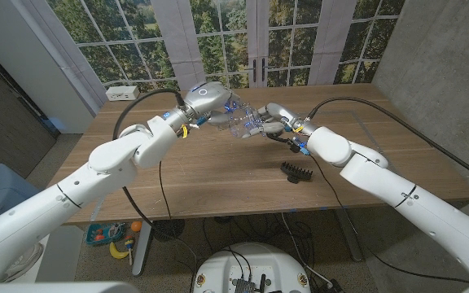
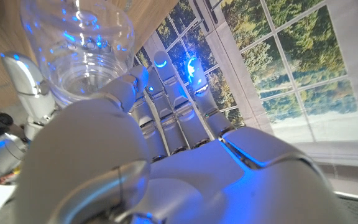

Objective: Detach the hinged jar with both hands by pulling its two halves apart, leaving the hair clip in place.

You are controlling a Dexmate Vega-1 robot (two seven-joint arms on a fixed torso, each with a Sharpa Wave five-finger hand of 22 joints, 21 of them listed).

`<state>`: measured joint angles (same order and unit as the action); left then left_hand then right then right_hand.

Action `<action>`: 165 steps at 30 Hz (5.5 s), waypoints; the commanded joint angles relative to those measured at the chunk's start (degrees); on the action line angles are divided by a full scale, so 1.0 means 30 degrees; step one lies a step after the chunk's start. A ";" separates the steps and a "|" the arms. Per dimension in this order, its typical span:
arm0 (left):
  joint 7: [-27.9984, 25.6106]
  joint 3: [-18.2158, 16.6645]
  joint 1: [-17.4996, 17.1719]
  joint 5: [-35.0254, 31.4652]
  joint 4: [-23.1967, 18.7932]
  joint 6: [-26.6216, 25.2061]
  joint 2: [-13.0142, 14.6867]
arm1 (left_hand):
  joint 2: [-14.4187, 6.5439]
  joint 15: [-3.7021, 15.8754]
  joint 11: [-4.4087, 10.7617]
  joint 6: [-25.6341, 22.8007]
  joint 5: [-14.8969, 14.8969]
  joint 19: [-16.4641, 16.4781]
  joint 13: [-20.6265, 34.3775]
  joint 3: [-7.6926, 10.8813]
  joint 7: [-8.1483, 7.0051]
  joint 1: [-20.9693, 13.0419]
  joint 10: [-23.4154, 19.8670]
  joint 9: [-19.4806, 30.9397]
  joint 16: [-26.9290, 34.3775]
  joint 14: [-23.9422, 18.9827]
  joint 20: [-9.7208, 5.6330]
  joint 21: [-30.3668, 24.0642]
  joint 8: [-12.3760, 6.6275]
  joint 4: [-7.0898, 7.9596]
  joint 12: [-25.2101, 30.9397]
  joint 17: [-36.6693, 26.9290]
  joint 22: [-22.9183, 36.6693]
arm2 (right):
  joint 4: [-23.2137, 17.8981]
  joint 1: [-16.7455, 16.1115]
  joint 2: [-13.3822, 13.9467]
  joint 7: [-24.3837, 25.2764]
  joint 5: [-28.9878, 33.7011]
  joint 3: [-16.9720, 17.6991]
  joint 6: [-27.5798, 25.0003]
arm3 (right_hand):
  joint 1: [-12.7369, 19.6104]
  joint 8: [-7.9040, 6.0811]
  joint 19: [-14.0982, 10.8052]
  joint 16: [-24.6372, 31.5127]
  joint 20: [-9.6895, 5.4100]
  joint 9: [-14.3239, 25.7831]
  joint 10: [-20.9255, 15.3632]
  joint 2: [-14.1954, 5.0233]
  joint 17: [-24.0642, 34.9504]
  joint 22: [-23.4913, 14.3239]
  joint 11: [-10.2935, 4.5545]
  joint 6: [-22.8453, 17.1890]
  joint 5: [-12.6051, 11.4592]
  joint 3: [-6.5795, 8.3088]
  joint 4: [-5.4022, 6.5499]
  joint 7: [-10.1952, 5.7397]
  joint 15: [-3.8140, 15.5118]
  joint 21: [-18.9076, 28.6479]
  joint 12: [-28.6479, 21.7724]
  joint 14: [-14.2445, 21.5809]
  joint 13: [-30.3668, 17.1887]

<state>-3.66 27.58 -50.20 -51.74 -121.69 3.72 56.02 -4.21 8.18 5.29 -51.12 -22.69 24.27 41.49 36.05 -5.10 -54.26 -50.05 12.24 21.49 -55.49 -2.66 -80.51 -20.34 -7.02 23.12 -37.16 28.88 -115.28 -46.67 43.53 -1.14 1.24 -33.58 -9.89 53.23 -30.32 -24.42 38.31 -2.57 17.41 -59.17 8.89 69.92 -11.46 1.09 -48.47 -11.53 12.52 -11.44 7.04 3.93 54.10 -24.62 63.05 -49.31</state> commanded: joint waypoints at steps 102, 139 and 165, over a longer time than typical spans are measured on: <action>0.2272 -0.3722 -0.2779 2.6332 0.6360 0.4241 -0.4133 | 0.0697 -0.1416 0.0236 1.7147 0.3497 -1.1771 -1.0365 -0.3667 -0.1508 1.8084 1.7624 -0.0816 -0.3833 1.9424 0.1233 1.0914 0.3434 0.2093 -0.4346 0.8814 -0.6382 | 0.1899 -0.1766 -0.2023 0.7252 0.7923 -0.0354 0.2328 | 0.4492 0.0291 0.1118 0.0511 -0.3146 -0.0200 -0.2543 -0.5457 0.0007 0.0119 -0.2697 -0.2885 -0.0362 0.0682 0.1335 -0.3104 0.2883 0.1176 0.0650 -0.0557 0.0093; 0.1388 -0.3817 -0.2766 2.9417 0.9724 0.6784 -0.7452 | -0.2242 -0.1020 -0.0753 1.8536 0.1023 -1.6345 -1.0587 -0.1526 0.0593 1.8169 2.0905 -0.0905 -0.3820 2.3678 -0.3164 1.6650 0.3611 0.6058 -0.4391 0.8934 -0.6465 | 0.5044 -0.0104 -0.3541 0.9306 1.2619 -0.2856 0.0170 | 0.4421 0.0362 0.1110 0.0550 -0.3128 -0.0432 -0.2690 -0.5464 -0.0043 0.0155 -0.2846 -0.2964 -0.0369 0.0504 0.1380 -0.3310 0.2884 0.1541 0.0914 -0.0545 0.0124; -0.0434 -0.3935 -0.2752 2.9321 1.0273 0.6348 -0.8296 | -0.2084 -0.0996 -0.0548 2.0810 0.0974 -1.7751 -1.0581 -0.2100 0.0399 1.8244 2.3585 -0.0907 -0.3683 2.6121 -0.2757 1.8662 0.3505 0.6000 -0.4318 0.8940 -0.6420 | 0.7459 0.1671 -0.4015 0.9380 1.6117 -0.5590 -0.2125 | 0.4395 0.0420 0.1102 0.0492 -0.3127 -0.0660 -0.2788 -0.5455 -0.0088 0.0190 -0.2845 -0.3019 -0.0375 0.0399 0.1379 -0.3481 0.2886 0.1752 0.1173 -0.0540 0.0252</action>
<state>-4.82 15.83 -58.76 35.81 -91.62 23.37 31.40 -3.85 1.95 3.80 9.53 -19.51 -9.91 9.59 30.04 -4.00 0.21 9.84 9.33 10.15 9.53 -1.64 -24.71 -9.52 11.11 9.93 -10.28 9.48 -95.04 -43.93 31.65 28.44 44.30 -46.87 -12.78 51.92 -28.61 -21.16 39.64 -2.55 15.27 -60.91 7.58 69.47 -10.94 -0.82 -48.19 -12.13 11.08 -10.01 5.68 6.27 58.98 -21.18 64.40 -48.28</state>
